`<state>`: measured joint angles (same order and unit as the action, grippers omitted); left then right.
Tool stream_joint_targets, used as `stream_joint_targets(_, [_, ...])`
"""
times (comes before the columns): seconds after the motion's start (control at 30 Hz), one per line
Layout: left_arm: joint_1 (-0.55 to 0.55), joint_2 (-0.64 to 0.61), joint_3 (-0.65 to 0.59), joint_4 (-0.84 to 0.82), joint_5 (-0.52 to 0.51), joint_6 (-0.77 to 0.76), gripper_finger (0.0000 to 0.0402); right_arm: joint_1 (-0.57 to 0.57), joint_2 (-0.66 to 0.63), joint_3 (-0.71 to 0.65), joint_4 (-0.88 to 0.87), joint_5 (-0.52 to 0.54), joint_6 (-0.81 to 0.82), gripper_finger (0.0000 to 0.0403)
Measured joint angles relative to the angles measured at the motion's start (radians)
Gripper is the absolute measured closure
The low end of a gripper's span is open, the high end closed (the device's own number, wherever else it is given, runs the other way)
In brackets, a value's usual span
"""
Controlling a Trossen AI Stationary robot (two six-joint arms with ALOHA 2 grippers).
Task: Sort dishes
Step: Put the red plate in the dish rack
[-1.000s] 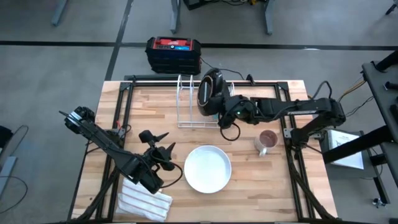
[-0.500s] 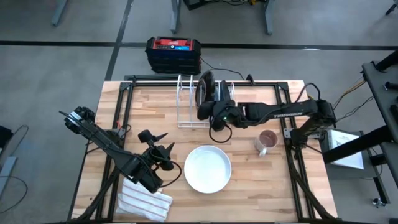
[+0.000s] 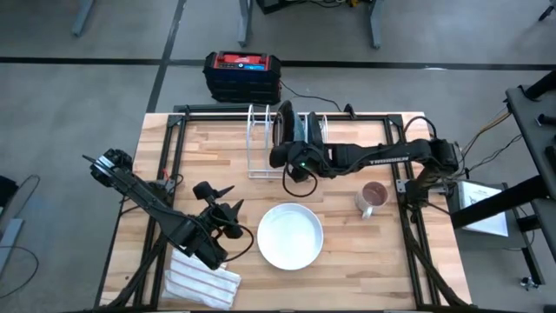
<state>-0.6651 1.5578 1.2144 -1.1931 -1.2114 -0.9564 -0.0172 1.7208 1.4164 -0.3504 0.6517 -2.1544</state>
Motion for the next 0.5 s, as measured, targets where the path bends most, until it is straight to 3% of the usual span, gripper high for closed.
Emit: stream_joint_targets(0.5, [0.000,0.000,0.000,0.000,0.000,0.000,0.0171,-0.017,0.001,-0.004,0.005,-0.059,0.003,0.0396])
